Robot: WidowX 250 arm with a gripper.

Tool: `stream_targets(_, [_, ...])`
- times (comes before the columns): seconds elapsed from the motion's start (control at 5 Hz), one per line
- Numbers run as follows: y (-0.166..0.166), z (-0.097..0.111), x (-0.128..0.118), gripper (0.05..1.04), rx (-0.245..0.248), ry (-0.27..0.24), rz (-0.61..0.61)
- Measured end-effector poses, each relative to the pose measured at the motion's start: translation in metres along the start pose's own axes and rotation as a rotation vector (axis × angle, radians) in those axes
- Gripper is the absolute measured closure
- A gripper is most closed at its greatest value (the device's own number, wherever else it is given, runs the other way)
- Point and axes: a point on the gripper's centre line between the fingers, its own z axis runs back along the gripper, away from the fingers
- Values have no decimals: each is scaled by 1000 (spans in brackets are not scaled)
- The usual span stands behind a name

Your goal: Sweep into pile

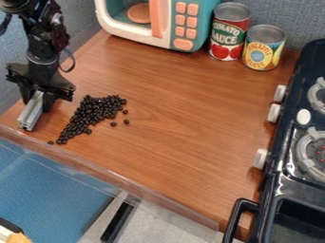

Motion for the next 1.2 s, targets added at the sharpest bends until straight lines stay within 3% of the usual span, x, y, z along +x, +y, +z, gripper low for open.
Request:
stream_targets(0.2, [-3, -1, -5, 695, -14, -3, 8])
stream_targets(0.8, [-12, 5, -15, 695, -137, 98, 108])
stream_targets(1.2, [-16, 6, -15, 695, -145, 101, 139])
